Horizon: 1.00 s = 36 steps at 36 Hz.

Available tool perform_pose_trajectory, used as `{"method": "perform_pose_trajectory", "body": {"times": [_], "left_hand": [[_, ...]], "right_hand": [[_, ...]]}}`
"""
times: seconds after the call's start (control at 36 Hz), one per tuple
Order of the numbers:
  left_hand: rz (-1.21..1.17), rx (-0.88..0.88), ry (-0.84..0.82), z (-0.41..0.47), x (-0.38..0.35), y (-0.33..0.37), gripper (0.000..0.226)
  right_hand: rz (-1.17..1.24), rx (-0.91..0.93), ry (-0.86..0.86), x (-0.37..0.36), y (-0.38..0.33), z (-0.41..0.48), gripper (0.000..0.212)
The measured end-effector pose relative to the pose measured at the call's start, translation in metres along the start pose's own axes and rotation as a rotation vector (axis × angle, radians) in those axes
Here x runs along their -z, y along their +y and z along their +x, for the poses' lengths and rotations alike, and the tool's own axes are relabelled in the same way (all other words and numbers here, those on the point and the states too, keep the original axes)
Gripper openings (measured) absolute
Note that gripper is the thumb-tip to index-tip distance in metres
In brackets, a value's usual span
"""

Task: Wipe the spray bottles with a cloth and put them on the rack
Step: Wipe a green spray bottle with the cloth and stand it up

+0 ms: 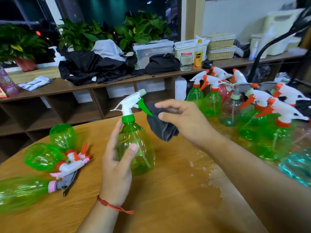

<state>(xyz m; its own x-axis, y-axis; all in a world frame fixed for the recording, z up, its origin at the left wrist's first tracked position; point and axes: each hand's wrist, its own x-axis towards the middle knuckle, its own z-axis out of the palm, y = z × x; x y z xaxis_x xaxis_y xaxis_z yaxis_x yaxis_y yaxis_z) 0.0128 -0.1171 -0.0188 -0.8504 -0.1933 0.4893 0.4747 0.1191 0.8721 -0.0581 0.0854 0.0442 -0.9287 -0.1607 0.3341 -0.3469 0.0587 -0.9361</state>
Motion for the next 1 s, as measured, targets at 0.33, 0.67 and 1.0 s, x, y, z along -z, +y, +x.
{"method": "perform_pose_trajectory", "body": {"times": [0.33, 0.67, 1.0], "left_hand": [[-0.016, 0.08, -0.243, -0.01, -0.015, 0.015, 0.072], [0.276, 0.129, -0.502, -0.018, -0.072, 0.037, 0.095], [0.447, 0.121, -0.411, 0.045, -0.188, 0.023, 0.08]], "right_hand": [[-0.003, -0.098, 0.143, 0.041, -0.011, -0.062, 0.035], [0.088, -0.2, 0.317, 0.086, -0.02, -0.123, 0.029], [0.064, -0.164, 0.613, 0.139, 0.002, -0.127, 0.033]]}}
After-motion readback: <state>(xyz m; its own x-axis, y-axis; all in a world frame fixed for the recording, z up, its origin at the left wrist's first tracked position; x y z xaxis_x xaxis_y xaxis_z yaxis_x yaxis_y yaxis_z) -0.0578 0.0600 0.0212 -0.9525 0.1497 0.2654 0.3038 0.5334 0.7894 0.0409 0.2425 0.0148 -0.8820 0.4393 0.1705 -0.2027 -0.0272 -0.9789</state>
